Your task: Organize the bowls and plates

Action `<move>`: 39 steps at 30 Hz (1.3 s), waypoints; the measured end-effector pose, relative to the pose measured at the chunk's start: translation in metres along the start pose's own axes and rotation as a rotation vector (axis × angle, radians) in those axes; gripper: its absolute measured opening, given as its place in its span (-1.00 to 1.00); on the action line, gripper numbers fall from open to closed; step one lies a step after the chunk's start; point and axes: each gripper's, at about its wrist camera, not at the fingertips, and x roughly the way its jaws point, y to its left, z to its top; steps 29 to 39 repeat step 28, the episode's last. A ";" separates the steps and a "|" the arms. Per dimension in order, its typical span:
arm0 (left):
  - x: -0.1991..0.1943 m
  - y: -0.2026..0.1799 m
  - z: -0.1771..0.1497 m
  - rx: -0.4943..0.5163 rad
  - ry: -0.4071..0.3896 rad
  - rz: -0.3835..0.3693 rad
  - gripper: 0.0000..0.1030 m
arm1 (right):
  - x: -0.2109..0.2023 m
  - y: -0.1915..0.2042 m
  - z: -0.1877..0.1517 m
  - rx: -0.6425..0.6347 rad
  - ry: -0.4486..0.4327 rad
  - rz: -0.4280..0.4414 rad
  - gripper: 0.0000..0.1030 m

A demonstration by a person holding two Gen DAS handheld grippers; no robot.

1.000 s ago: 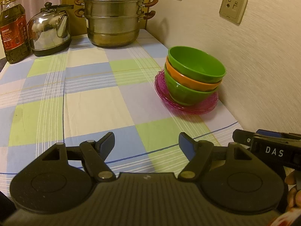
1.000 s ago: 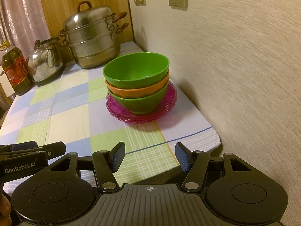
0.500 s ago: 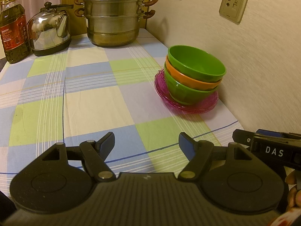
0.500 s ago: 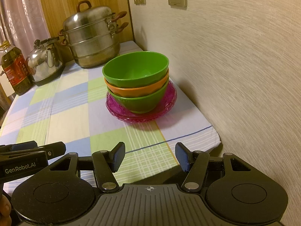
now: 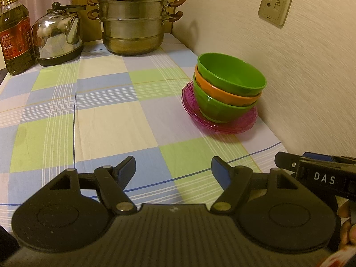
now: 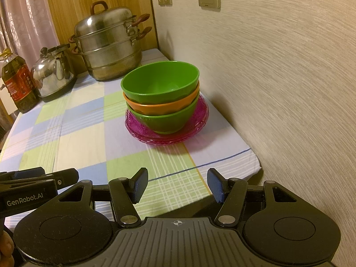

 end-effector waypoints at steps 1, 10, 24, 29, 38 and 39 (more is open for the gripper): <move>0.000 0.000 0.000 0.000 0.000 0.001 0.42 | 0.000 0.000 0.000 -0.001 0.000 0.000 0.15; 0.000 -0.001 0.000 -0.002 0.003 -0.003 0.42 | 0.000 0.000 0.000 0.000 0.001 0.000 0.15; 0.001 0.000 0.000 -0.015 0.002 -0.016 0.42 | 0.000 0.000 0.000 -0.001 0.000 0.000 0.15; 0.002 0.000 -0.002 -0.012 0.000 -0.020 0.42 | -0.002 -0.001 0.001 0.000 -0.004 0.000 0.15; 0.002 0.000 -0.002 -0.012 0.000 -0.020 0.42 | -0.002 -0.001 0.001 0.000 -0.004 0.000 0.15; 0.002 0.000 -0.002 -0.012 0.000 -0.020 0.42 | -0.002 -0.001 0.001 0.000 -0.004 0.000 0.15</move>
